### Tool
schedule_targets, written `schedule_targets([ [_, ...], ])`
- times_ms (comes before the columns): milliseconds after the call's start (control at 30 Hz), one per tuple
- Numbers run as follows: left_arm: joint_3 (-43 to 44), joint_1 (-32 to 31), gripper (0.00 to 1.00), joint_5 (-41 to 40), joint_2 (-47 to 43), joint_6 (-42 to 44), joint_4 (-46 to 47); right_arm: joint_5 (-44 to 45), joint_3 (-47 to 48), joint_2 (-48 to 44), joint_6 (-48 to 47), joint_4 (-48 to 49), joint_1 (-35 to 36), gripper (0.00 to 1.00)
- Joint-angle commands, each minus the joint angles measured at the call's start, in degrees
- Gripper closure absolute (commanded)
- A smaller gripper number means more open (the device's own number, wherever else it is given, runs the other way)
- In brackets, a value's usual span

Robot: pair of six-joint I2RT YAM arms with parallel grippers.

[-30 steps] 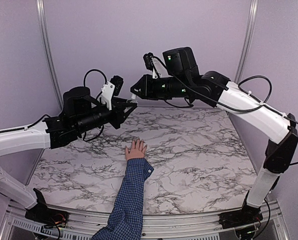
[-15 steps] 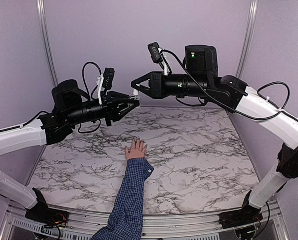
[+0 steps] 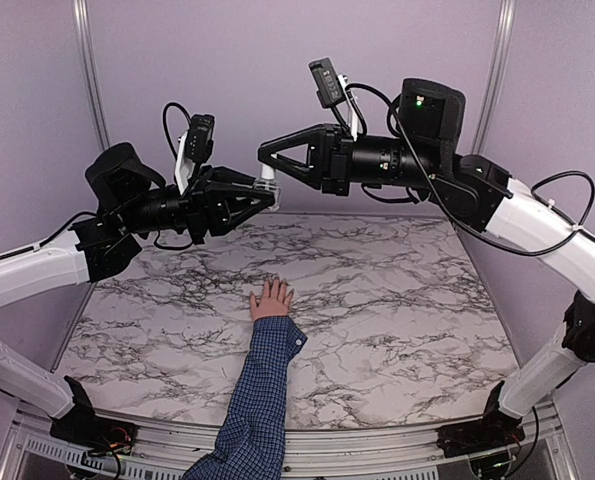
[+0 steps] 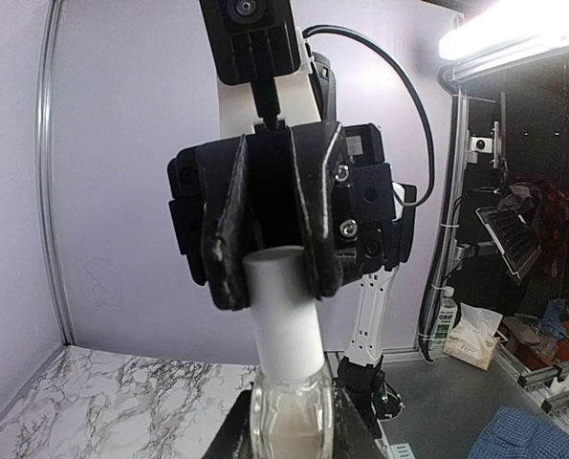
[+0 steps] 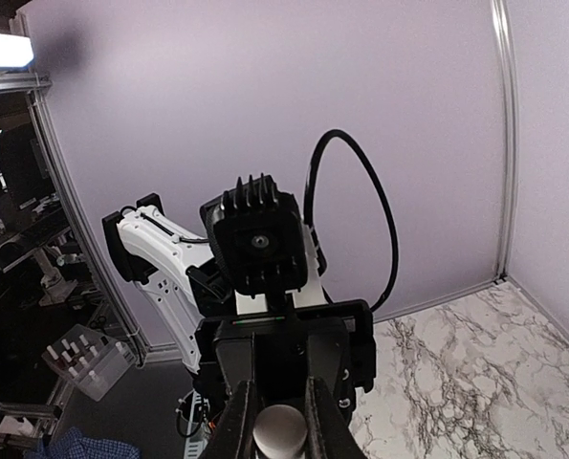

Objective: Paint the nails
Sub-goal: Unscrew the nail polish bottle cap from the nail polish bottle.

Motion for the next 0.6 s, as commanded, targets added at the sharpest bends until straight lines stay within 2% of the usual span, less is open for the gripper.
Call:
schedule_targets([
  [0,1.23,-1.31,1.0,3.37,-1.67,0.49,3.31,-0.08,-0.74,0.35,-1.49,2.86,-0.62,1.0],
  [100,0.55,-1.03,1.0,1.88,-2.08,1.49,3.33,-0.52,-1.0,0.26,-1.18,2.95,-0.69,0.89],
  [267,0.1,-0.82,1.0,2.44,-1.49,2.07,3.31,-0.29,-1.27,-0.3,-0.38,3.15,-0.94,0.6],
  [567,-1.85,-0.44,1.0,2.93,-1.45,3.16,2.53,-2.02,-1.28,-1.32,0.92,1.4,-1.74,0.41],
])
